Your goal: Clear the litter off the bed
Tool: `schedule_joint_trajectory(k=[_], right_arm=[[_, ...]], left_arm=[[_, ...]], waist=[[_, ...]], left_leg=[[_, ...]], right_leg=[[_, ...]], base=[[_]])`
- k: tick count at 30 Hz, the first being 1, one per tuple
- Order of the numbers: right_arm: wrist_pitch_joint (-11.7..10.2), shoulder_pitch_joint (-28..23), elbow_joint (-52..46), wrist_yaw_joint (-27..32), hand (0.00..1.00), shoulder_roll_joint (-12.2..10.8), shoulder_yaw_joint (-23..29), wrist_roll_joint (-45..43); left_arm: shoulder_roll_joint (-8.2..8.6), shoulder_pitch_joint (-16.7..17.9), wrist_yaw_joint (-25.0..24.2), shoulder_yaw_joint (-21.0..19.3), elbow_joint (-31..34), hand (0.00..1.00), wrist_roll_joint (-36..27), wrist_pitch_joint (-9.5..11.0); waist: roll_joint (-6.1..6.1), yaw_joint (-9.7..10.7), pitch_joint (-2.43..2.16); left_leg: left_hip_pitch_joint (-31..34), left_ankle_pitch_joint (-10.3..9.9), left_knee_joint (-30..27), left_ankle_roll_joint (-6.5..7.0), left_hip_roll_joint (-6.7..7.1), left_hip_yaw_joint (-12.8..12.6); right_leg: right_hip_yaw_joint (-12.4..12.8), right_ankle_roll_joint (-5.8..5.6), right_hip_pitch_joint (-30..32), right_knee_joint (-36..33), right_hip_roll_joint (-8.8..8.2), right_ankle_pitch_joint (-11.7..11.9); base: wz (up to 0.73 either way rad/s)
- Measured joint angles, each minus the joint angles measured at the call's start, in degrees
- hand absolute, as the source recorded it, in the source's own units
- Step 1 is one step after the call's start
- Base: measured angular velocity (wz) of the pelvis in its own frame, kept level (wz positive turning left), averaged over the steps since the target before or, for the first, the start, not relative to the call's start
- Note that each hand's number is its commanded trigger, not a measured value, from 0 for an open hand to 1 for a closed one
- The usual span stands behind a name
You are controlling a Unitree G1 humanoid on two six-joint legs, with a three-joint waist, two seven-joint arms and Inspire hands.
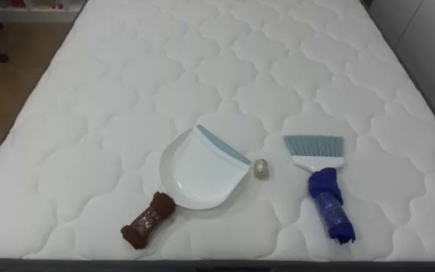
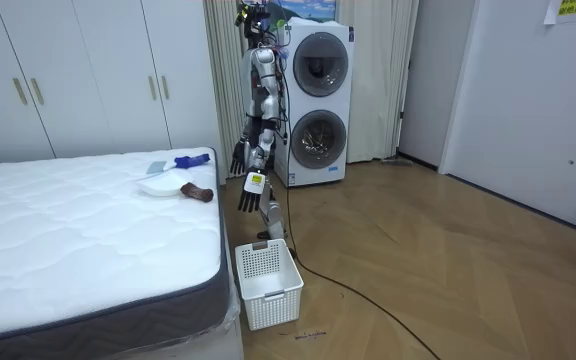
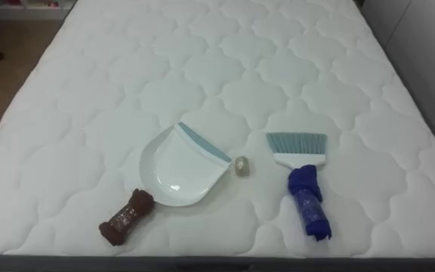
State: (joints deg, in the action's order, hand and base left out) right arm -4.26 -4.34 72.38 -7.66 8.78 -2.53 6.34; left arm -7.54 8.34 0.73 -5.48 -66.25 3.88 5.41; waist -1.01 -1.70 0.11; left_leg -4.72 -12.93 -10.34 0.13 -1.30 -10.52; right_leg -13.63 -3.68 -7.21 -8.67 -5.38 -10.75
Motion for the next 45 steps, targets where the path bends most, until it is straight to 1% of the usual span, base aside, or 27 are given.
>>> schedule_joint_trajectory(k=[11, 14, 18, 22, 24, 27, 29, 30, 32, 35, 37, 38, 39, 40, 41, 42, 45], right_arm=[[0.2, 0.5, 1.3, 0.0, 0.0, 0.0, 0.0, 0.1], [0.6, 0.5, 1.2, 0.2, 0.0, 0.0, 0.0, 0.1], [0.6, 0.9, 1.3, 0.5, 0.0, -0.1, 0.1, 0.1], [0.5, 1.0, 1.4, 0.5, 0.0, -0.1, 0.2, 0.0], [0.2, 0.9, 1.4, 0.6, 0.0, -0.1, 0.2, 0.3], [-0.2, 1.0, 1.4, 1.1, 0.0, -0.1, -0.1, -0.1], [-0.9, 0.9, 1.4, 1.5, 0.0, 0.0, -0.1, -0.5], [-1.1, 0.9, 1.4, 1.6, 0.0, 0.0, -0.1, -0.5], [-1.5, 0.7, 1.4, 1.8, 0.0, 0.0, 0.0, -0.8], [-2.4, 0.5, 1.3, 2.6, 0.0, 0.0, 0.1, -2.0], [-3.4, 0.5, 1.3, 2.6, 0.0, 0.3, 0.1, -2.9], [-3.4, 0.5, 1.3, 2.6, 0.0, 0.4, 0.1, -3.1], [-3.6, 0.5, 1.2, 2.5, 0.0, 0.5, 0.2, -3.8], [-3.9, 0.5, 1.1, 2.4, 0.0, 0.5, 0.5, -4.5], [-4.0, 0.4, 0.9, 2.3, 0.0, 0.5, 0.6, -4.6], [-4.4, 0.2, 0.8, 2.0, 0.0, 0.6, 0.5, -4.7], [-4.5, 0.2, 0.6, 1.9, 0.0, 0.7, 0.4, -4.6]], left_arm=[[-0.01, 0.3, 1.5, -0.1, -0.2, 0.0, 0.0, -0.2], [-0.03, 0.6, 2.4, -0.1, -0.2, 0.0, 0.0, -0.6], [-0.05, 1.3, 3.7, -0.2, -0.2, 0.0, 0.1, -0.7], [-0.04, 2.1, 5.5, -1.0, -0.1, 0.0, 0.1, -0.7], [-0.04, 2.1, 7.2, -1.4, 0.5, 0.0, -0.1, -0.7], [-0.03, 1.7, 10.8, -1.8, 1.6, 0.0, -1.0, 0.2], [-0.04, 1.0, 13.5, -3.5, 2.3, 0.0, -1.1, 1.9], [-0.04, 0.8, 14.2, -3.8, 2.5, 0.0, -1.1, 2.3], [-0.02, 0.7, 15.6, -5.0, 4.6, 0.0, -1.3, 2.8], [0.08, 1.2, 17.9, -6.8, 11.3, 0.0, -1.6, 4.0], [0.03, 1.2, 20.1, -6.7, 15.6, 0.0, -1.6, 6.0], [0.02, 1.0, 20.5, -6.7, 16.1, 0.0, -1.6, 6.6], [0.01, 0.5, 21.4, -6.6, 16.2, 0.0, -1.5, 7.8], [0.02, 0.1, 21.9, -6.6, 16.5, 0.0, -1.2, 8.2], [0.08, 0.2, 22.2, -6.4, 17.4, 0.0, -1.2, 8.2], [0.08, 0.3, 23.1, -5.6, 19.4, 0.0, -1.1, 8.4], [-0.06, 0.2, 25.6, -4.0, 23.0, 0.0, -1.1, 9.4]], waist=[[0.03, -0.1, 0.03], [0.04, -0.1, 0.03], [0.09, 0.2, 0.05], [0.26, 0.1, 0.13], [0.14, 0.1, 0.33], [0.15, -0.1, 0.31], [0.11, -0.2, 0.32], [0.1, -0.2, 0.31], [0.17, -0.2, 0.29], [0.05, -0.4, 0.25], [0.22, -0.4, 0.25], [0.26, -0.3, 0.21], [0.34, -0.3, 0.13], [0.42, -0.1, 0.05], [0.44, 0.0, 0.05], [0.46, 0.1, 0.07], [0.42, 0.2, 0.03]], left_leg=[[-0.2, 0.0, 0.0, 0.0, 0.01, 0.0], [-0.2, 0.0, 0.0, 0.0, 0.0, 0.0], [-0.1, 0.0, -0.2, 0.0, 0.0, 0.4], [0.0, 0.0, -0.4, -0.01, 0.0, 0.8], [0.0, 0.0, -0.5, -0.01, 0.04, 1.2], [0.0, 0.0, -0.5, -0.01, 0.04, 1.3], [0.0, 0.0, -0.5, -0.01, 0.06, 1.3], [0.0, 0.0, -0.5, -0.01, 0.07, 1.3], [0.0, 0.0, -0.5, -0.01, 0.08, 1.3], [-0.1, 0.0, -0.6, -0.01, 0.08, 1.5], [0.0, 0.0, -0.7, 0.0, 0.08, 1.4], [0.0, 0.0, -0.6, -0.01, 0.07, 1.3], [0.0, 0.0, -0.6, -0.01, 0.05, 1.2], [-0.1, 0.0, -0.6, -0.01, 0.04, 1.2], [-0.1, 0.0, -0.6, -0.01, 0.04, 1.2], [-0.1, 0.0, -0.6, -0.01, 0.04, 1.2], [-0.1, 0.0, -0.7, -0.01, 0.06, 1.3]], right_leg=[[0.1, 0.0, -0.1, 0.0, 0.01, 0.0], [0.1, 0.0, -0.2, 0.0, 0.01, 0.0], [-0.7, 0.0, -0.4, 0.0, -0.02, 0.0], [-0.8, 0.0, -0.6, 0.0, -0.02, 0.0], [-0.9, 0.0, -0.8, 0.0, -0.02, 0.0], [-0.8, 0.0, -0.8, 0.0, -0.01, 0.0], [-0.7, 0.0, -0.8, 0.0, -0.01, 0.0], [-0.8, 0.0, -0.8, 0.0, -0.01, 0.0], [-0.9, 0.0, -0.8, 0.0, -0.02, 0.0], [-0.9, 0.0, -0.6, 0.0, -0.03, 0.0], [-0.7, 0.0, -0.1, 0.0, -0.06, 0.0], [-0.7, 0.0, -0.1, 0.0, -0.06, 0.0], [-0.7, 0.0, 0.0, 0.0, -0.06, 0.0], [-0.8, 0.0, -0.2, 0.0, -0.05, 0.0], [-0.8, 0.0, -0.2, 0.0, -0.05, 0.0], [-0.9, 0.0, -0.2, 0.0, -0.05, 0.0], [-0.9, 0.0, -0.2, 0.0, -0.06, 0.0]], base=[[0.0], [0.0], [0.05], [0.05], [0.06], [0.02], [0.0], [0.0], [0.0], [0.0], [-0.04], [-0.05], [-0.03], [0.0], [0.0], [0.0], [0.0]])
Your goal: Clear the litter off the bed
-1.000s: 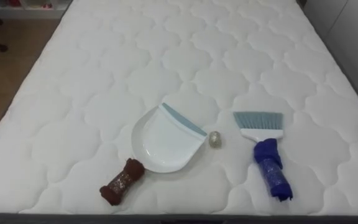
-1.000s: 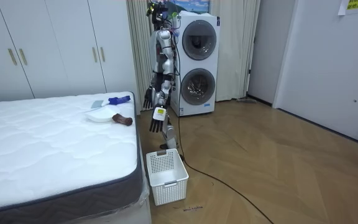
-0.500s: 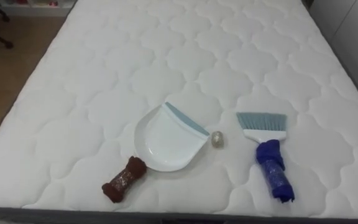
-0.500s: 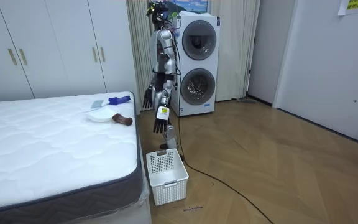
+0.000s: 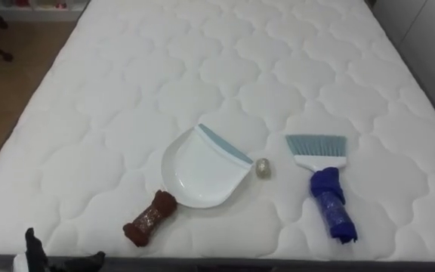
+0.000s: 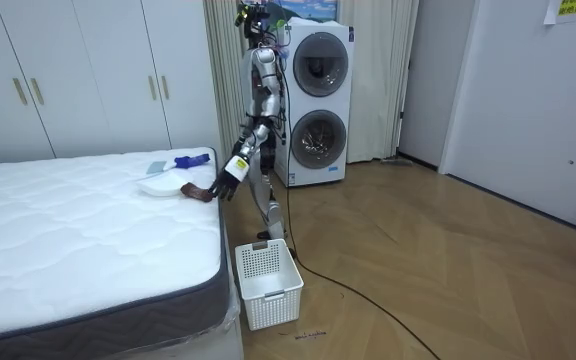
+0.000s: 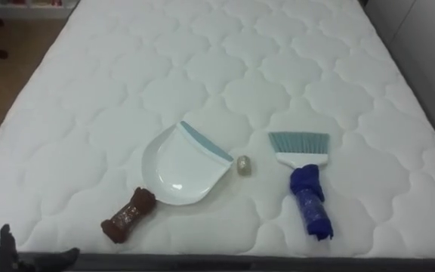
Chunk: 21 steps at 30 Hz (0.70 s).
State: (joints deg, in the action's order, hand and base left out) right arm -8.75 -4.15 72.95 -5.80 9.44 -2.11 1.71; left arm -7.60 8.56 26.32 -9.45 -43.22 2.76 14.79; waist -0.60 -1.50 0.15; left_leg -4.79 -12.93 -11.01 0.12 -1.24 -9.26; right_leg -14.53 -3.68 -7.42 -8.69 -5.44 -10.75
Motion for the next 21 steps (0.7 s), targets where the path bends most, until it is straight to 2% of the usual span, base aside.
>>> schedule_joint_trajectory(k=[3, 7, 12, 14, 21], right_arm=[[0.0, 0.0, 0.0, 0.0, 0.0, 0.0, -0.1, 0.1], [0.0, 0.1, -0.1, -0.3, 0.0, 0.2, 0.0, 0.4], [0.0, 0.2, -0.5, -0.6, 0.0, 0.2, 0.0, 0.2], [0.0, 0.2, -1.0, -0.7, 0.0, 0.3, -0.1, 0.2], [0.1, 1.6, -1.7, -0.7, 0.0, 0.7, -2.3, -0.5]], left_arm=[[-0.37, 0.0, 1.0, 2.1, 3.8, 0.0, 0.8, 0.7], [-0.83, -0.5, 2.2, 4.0, 4.5, 0.0, 0.9, 1.8], [-0.83, -0.5, 2.6, 4.1, 6.6, 0.0, 1.5, 1.9], [-0.91, -0.7, 3.5, 4.2, 6.9, 0.0, 1.8, 2.6], [-1.51, -4.7, 4.8, 6.5, 5.4, 0.0, 1.8, 3.1]], waist=[[0.03, 0.0, 0.05], [0.25, 0.9, 0.01], [0.11, 1.4, 0.0], [0.08, 1.4, -0.02], [0.01, 1.3, 0.14]], left_leg=[[0.2, 0.0, -0.1, 0.0, 0.0, 0.1], [0.1, 0.0, -0.1, 0.0, -0.01, 0.1], [0.7, 0.0, -0.3, 0.0, -0.06, 0.0], [1.4, 0.0, -0.4, 0.0, -0.07, 0.0], [4.2, 0.0, -1.3, 0.03, -0.16, -0.1]], right_leg=[[0.1, 0.0, 0.1, 0.0, 0.0, 0.0], [0.1, 0.0, -0.5, 0.0, 0.0, 0.0], [0.1, 0.0, 0.7, -0.2, 0.0, 0.0], [0.1, 0.0, 1.5, -0.5, -0.02, 0.0], [0.5, 0.02, 4.6, -1.7, -0.14, 0.0]], base=[[0.0], [0.0], [0.0], [0.0], [-0.01]])
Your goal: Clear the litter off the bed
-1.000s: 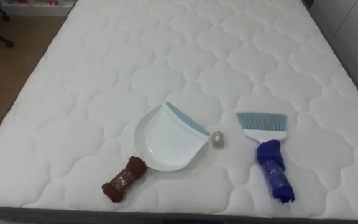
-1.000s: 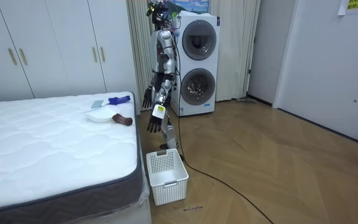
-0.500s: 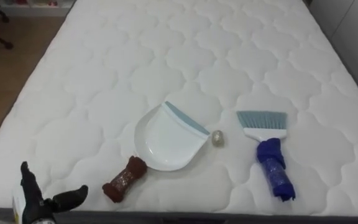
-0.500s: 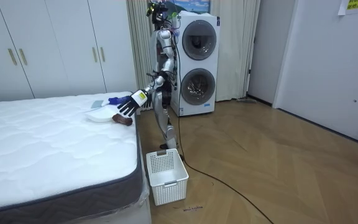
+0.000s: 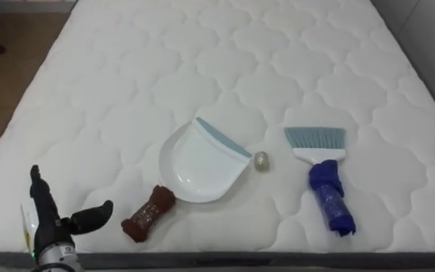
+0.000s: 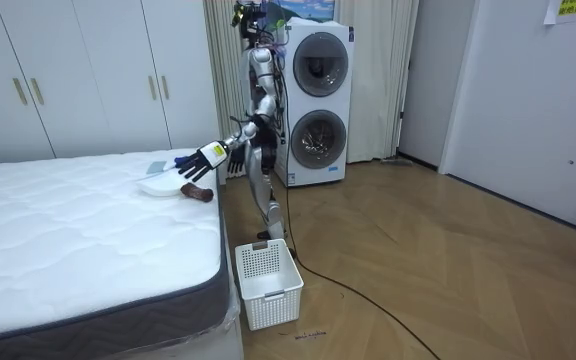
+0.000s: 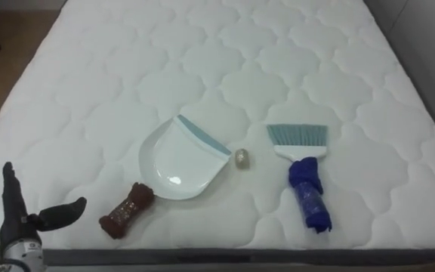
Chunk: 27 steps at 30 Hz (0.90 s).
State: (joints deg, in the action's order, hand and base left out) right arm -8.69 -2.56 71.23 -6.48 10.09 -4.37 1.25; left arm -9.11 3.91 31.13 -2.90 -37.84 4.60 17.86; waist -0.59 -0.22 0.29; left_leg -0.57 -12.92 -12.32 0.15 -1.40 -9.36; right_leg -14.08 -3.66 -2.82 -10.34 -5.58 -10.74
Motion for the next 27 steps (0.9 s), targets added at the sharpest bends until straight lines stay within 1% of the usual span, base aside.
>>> schedule_joint_trajectory(k=[1, 2, 4, 7, 9, 10, 13, 16, 20, 22, 27], right_arm=[[0.0, 0.5, 0.1, 0.1, 0.0, 0.1, -0.2, -0.2], [0.1, 0.7, 0.2, 0.1, 0.0, 0.2, -0.6, -0.2], [0.8, 1.7, 0.2, 0.0, 0.0, 0.7, -1.8, 0.0], [1.1, 2.3, 0.3, 0.3, 0.0, 1.0, -3.1, 0.7], [1.2, 3.1, 0.6, 0.3, 0.0, 1.0, -3.7, 0.8], [1.1, 3.4, 0.8, 0.4, 0.0, 1.0, -4.1, 0.8], [1.0, 4.2, 1.7, 0.9, 0.0, 1.0, -4.7, 0.8], [1.0, 4.9, 2.3, 1.5, 0.0, 0.9, -5.1, 0.7], [1.0, 5.0, 2.3, 1.8, 0.0, 0.9, -5.4, 0.6], [1.0, 5.3, 2.5, 2.0, 0.0, 0.9, -5.6, 0.5], [1.1, 5.7, 2.6, 2.1, 0.0, 0.9, -5.8, 0.6]], left_arm=[[-0.08, -1.0, 0.4, 0.6, -0.4, 0.0, 0.0, 0.1], [-0.23, -1.6, 0.8, 1.1, -1.1, 0.0, 0.0, 0.1], [-0.39, -3.7, 0.9, 2.3, -3.5, 0.0, 0.0, 0.1], [-0.44, -6.1, 0.8, 3.9, -5.9, 0.0, 0.0, 0.1], [-0.48, -7.0, 0.7, 4.7, -7.4, 0.0, 0.0, 0.1], [-0.48, -7.1, 0.7, 5.2, -7.9, 0.0, 0.0, 0.1], [-0.48, -7.1, 0.6, 6.5, -10.0, 0.0, 0.0, 0.1], [-0.47, -7.2, 0.4, 6.6, -10.2, 0.0, 0.0, 0.1], [-0.48, -8.0, -0.3, 6.6, -11.1, 0.0, 0.1, 0.1], [-0.47, -9.1, -0.4, 6.6, -11.6, 0.0, 0.2, 0.1], [-0.47, -9.7, -0.4, 7.1, -11.9, 0.0, 0.7, 0.1]], waist=[[0.08, 0.1, 0.1], [0.09, 0.1, 0.11], [0.26, 0.1, 0.23], [0.21, 0.3, 0.32], [0.13, 0.6, 0.44], [0.02, 1.1, 0.51], [-0.32, 1.6, 0.72], [-0.79, 1.8, 0.93], [-0.97, 1.8, 0.93], [-0.97, 1.8, 0.93], [-0.94, 1.8, 0.94]], left_leg=[[0.7, 0.0, -0.3, 0.05, -0.05, 0.0], [1.2, 0.0, -0.4, 0.07, -0.03, 0.0], [2.5, 0.1, -0.7, 0.19, 0.01, 0.0], [4.0, 0.2, -1.2, 0.26, -0.01, -0.1], [4.8, 0.2, -1.2, 0.38, 0.01, -0.1], [5.1, 0.3, -1.2, 0.4, 0.01, 0.0], [5.4, 0.3, -1.2, 0.4, -0.01, 0.0], [6.5, 0.3, -1.3, 0.39, -0.03, 0.1], [7.7, 0.3, -1.5, 0.39, -0.03, 0.1], [8.2, 0.3, -1.6, 0.39, -0.03, 0.1], [8.2, 0.3, -1.4, 0.39, -0.03, 0.1]], right_leg=[[0.2, 0.0, 1.0, -0.6, -0.03, 0.0], [0.2, 0.0, 1.5, -0.6, -0.07, 0.0], [0.4, 0.02, 2.7, -1.0, -0.16, 0.0], [-0.4, 0.05, 3.9, -1.5, -0.37, 0.0], [-0.4, 0.09, 4.6, -1.5, -0.42, 0.1], [-0.4, 0.11, 5.0, -1.6, -0.44, 0.1], [-0.4, 0.11, 5.4, -1.5, -0.41, 0.1], [-0.6, 0.23, 6.4, -1.4, -0.39, 0.1], [-0.3, 0.31, 8.0, -1.6, -0.39, 0.2], [-0.2, 0.31, 8.6, -1.7, -0.39, 0.2], [-0.1, 0.32, 8.9, -1.7, -0.38, 0.2]], base=[[-0.04], [-0.06], [-0.04], [0.02], [0.0], [0.0], [0.0], [0.0], [-0.03], [-0.04], [-0.09]])
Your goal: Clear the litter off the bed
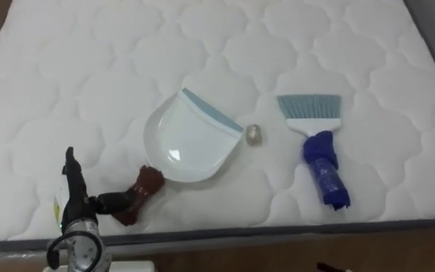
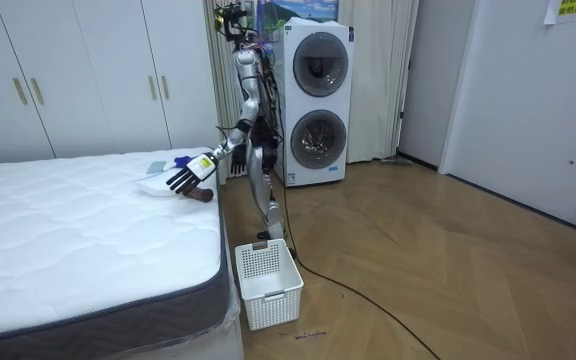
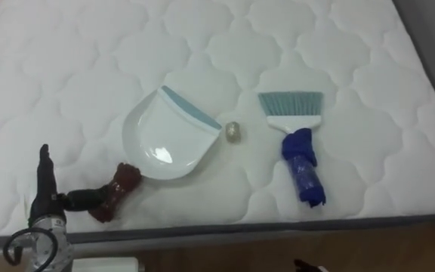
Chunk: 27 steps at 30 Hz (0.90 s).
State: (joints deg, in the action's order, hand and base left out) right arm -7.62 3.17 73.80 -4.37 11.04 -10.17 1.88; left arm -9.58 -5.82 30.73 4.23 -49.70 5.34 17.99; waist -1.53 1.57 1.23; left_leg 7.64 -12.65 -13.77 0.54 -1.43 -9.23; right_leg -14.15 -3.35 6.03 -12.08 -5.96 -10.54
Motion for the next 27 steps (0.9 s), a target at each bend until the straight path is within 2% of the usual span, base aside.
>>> schedule_joint_trajectory(k=[4, 11, 14, 16, 18, 19, 20, 21, 22, 23, 24, 25, 26, 27], right_arm=[[0.0, 0.3, 0.0, 0.0, 0.0, 0.0, -1.4, 0.3], [0.1, 2.0, 1.3, -0.1, 0.0, -0.1, -2.2, 0.6], [0.1, 2.7, 2.1, 0.0, 0.0, -0.1, -2.2, 0.0], [-0.1, 3.2, 2.3, 0.0, 0.0, -0.1, -2.2, -0.5], [-0.3, 3.6, 2.3, 0.1, 0.0, -0.1, -2.2, -0.4], [-0.7, 3.8, 2.3, 0.5, 0.0, -0.1, -2.2, 0.0], [-1.2, 3.9, 2.2, 0.7, 0.0, -0.1, -2.1, 0.6], [-1.7, 5.9, 2.1, 1.4, 0.0, -0.4, -3.1, 0.5], [-1.9, 7.1, 1.7, 2.4, 0.0, -0.8, -4.4, 0.3], [-2.0, 7.0, 1.6, 3.0, 0.0, -0.7, -4.5, 0.4], [-1.7, 6.6, 2.3, 4.3, 0.0, -0.8, -4.4, 0.4], [-1.6, 6.2, 2.7, 4.5, 0.0, -1.1, -4.2, 0.8], [-1.7, 6.0, 2.8, 4.5, 0.0, -1.2, -4.2, 0.9], [-1.7, 6.0, 2.8, 4.3, 0.0, -1.3, -4.2, 0.9]], left_arm=[[0.04, -1.0, -0.1, 1.7, -1.2, 0.0, 0.0, 0.0], [0.03, -2.0, -0.1, 1.8, -1.2, 0.0, 0.0, 0.0], [-0.08, -2.4, -0.1, 1.7, -1.8, 0.0, 0.2, 0.0], [-0.08, -3.7, -0.3, 1.7, -3.9, 0.0, 0.5, -0.1], [-0.16, -4.5, -0.4, 1.7, -4.8, 0.0, 0.5, -0.1], [-0.16, -5.4, -0.6, 1.8, -5.8, 0.0, 0.5, -0.1], [-0.23, -5.8, -0.7, 1.8, -6.3, 0.0, 0.5, -0.1], [-1.03, -6.4, -1.0, 1.1, -7.2, 0.0, 0.6, -0.1], [-2.79, -7.5, -1.6, -0.2, -8.3, 0.0, 0.7, -0.2], [-2.39, -7.9, -2.0, -0.5, -9.4, 0.0, 1.1, -0.2], [-1.95, -9.4, -2.5, 0.4, -10.7, 0.0, 1.2, -0.2], [-1.91, -10.5, -2.7, 0.6, -11.1, 0.0, 1.0, 0.0], [-1.93, -11.0, -2.7, 0.6, -11.4, 0.0, 1.0, 0.0], [-1.87, -12.0, -2.8, 0.6, -12.2, 0.0, 1.0, 0.0]], waist=[[0.0, 0.0, 0.01], [0.13, 0.5, 0.08], [0.44, 1.0, 0.27], [0.8, 1.1, 0.47], [0.94, 1.5, 0.56], [1.11, 1.7, 0.85], [1.79, 1.8, 1.34], [1.54, 1.9, 1.34], [-0.28, 2.9, 1.49], [0.76, 3.5, 1.94], [1.1, 3.8, 1.93], [0.77, 4.3, 2.04], [0.68, 4.6, 2.06], [0.49, 4.7, 1.93]], left_leg=[[-0.1, 0.0, 0.1, 0.0, 0.01, 0.2], [0.1, 0.0, 0.2, 0.0, 0.02, 0.7], [0.3, 0.0, 0.3, -0.01, 0.0, 2.2], [0.3, 0.1, 0.3, -0.16, -0.07, 5.8], [0.0, 0.1, 0.3, -0.18, -0.09, 8.4], [-0.7, 0.1, 0.6, -0.17, -0.58, 11.8], [-0.9, 0.1, 0.7, -0.23, -1.14, 14.4], [0.4, 0.0, -0.3, -0.4, -2.2, 15.9], [2.5, -1.0, -2.8, -2.33, -1.61, 14.4], [2.9, -2.4, -3.8, -3.38, -2.51, 13.3], [3.1, -2.8, -3.6, -3.55, -3.33, 10.0], [3.7, -2.0, -2.5, -3.29, -3.66, 7.7], [4.0, -1.7, -1.8, -3.13, -3.8, 6.8], [3.9, -1.4, -1.4, -2.82, -3.73, 4.8]], right_leg=[[0.0, 0.0, 0.1, 0.0, 0.0, 0.0], [-0.4, 0.0, 0.3, 0.3, 0.06, 0.0], [-0.3, 0.0, 1.2, -0.4, 0.18, 0.0], [-0.2, 0.0, 3.0, -3.5, 0.22, 0.0], [-0.2, 0.28, 4.5, -6.7, 0.11, -0.2], [-0.1, 2.16, 7.8, -12.6, 0.02, -0.9], [0.3, 3.51, 9.8, -14.2, 0.68, -2.1], [3.7, 5.87, 13.4, -7.4, 4.19, -0.8], [3.4, 7.21, 14.9, 0.3, 4.49, 10.8], [2.3, 6.92, 14.8, -0.6, 4.75, 10.0], [1.5, 7.05, 14.4, -0.5, 5.26, 9.9], [1.7, 7.06, 14.2, -0.6, 5.29, 9.9], [2.0, 7.04, 14.2, -0.6, 5.31, 9.9], [2.5, 6.8, 14.3, -0.7, 5.44, 9.8]], base=[[-0.06], [-0.01], [-0.11], [-0.24], [-0.27], [-0.32], [-0.66], [-0.64], [-0.48], [0.05], [0.3], [0.33], [0.35], [0.31]])
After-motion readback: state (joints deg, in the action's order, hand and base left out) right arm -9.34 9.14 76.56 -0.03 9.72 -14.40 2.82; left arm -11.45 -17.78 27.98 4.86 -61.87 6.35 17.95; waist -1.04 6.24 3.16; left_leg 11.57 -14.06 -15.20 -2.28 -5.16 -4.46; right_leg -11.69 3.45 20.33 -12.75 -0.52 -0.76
